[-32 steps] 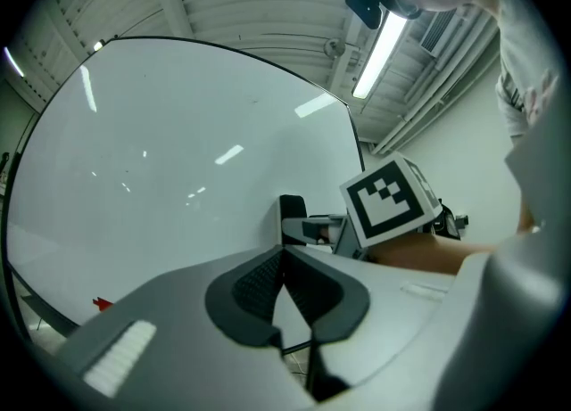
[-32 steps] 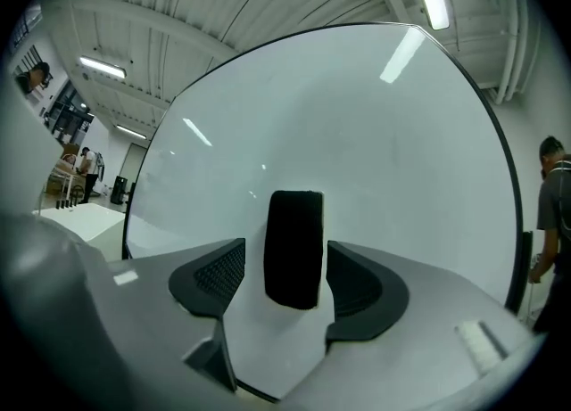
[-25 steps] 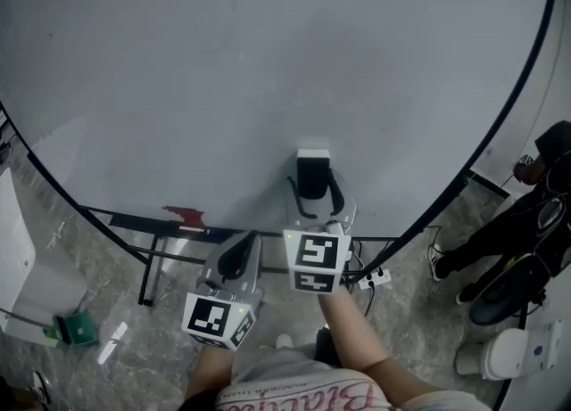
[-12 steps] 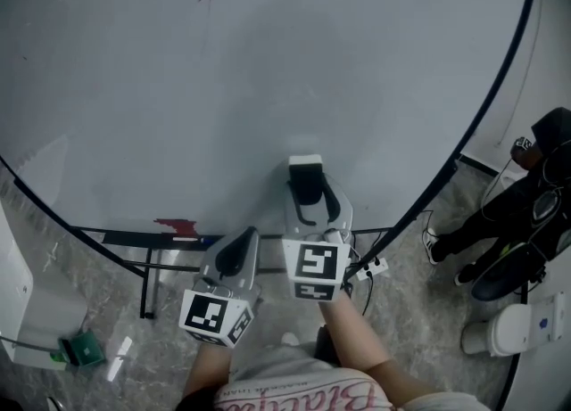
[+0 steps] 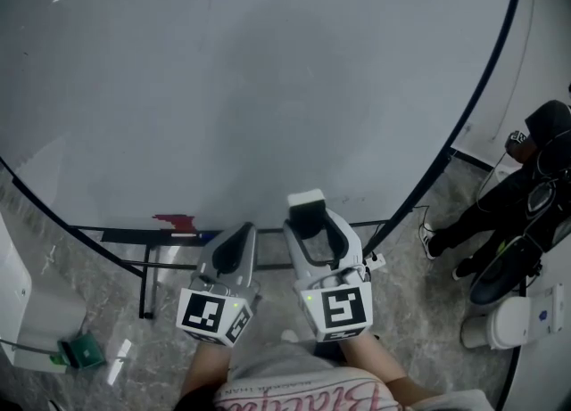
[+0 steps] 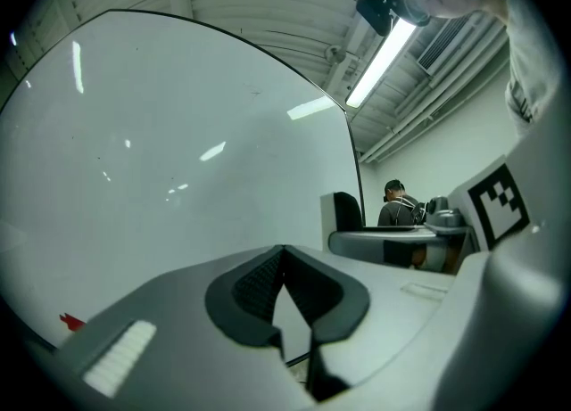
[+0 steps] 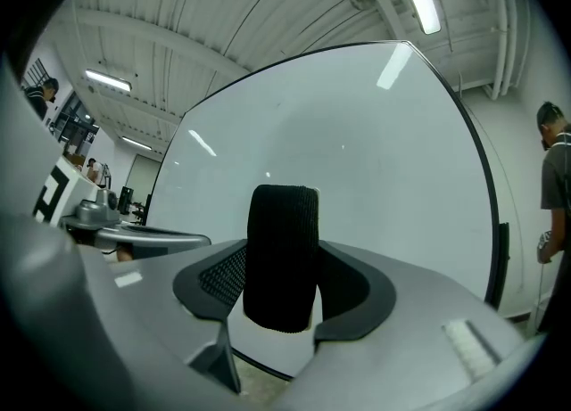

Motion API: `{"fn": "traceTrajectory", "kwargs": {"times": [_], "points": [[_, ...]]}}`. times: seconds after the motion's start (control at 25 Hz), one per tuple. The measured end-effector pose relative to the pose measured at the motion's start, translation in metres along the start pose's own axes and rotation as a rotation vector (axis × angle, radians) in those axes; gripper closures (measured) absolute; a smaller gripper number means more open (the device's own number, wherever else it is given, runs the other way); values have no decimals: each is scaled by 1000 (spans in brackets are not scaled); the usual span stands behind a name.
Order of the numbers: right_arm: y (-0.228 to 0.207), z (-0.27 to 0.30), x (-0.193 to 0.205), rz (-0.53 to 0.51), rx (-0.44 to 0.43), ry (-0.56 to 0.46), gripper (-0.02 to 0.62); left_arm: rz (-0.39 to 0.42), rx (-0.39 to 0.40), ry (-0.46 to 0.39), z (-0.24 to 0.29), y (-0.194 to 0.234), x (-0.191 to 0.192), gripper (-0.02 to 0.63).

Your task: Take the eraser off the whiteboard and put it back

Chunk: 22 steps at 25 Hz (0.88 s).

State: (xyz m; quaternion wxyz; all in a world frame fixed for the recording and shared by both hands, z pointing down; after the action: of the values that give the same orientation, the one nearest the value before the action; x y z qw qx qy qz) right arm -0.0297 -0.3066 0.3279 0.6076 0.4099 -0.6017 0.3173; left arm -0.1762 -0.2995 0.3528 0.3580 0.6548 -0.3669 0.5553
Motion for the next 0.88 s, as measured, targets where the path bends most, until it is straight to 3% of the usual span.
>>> {"fn": "traceTrajectory", "kwargs": {"times": [0.36,0.52,0.88], "points": [[6,-15,5,24,-38,1,365,43,7,-42,-6,-4,-10,609],[6,-16,2,16,-35,-5,365,6,-2,-62,-8,-1,-10,607],[0,-9,-1,-17,1,16,365,5,6,-78,-7,-4,-10,607]]}}
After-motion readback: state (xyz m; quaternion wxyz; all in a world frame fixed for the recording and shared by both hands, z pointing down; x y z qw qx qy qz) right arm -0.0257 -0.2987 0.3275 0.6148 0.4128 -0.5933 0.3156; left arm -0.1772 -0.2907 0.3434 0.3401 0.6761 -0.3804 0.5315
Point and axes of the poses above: the fingertips, and each gripper's own axes: z forward along the fingers, y to its left, x out of its underside, the point moved 7 cm from there along -z, backward along the fingers
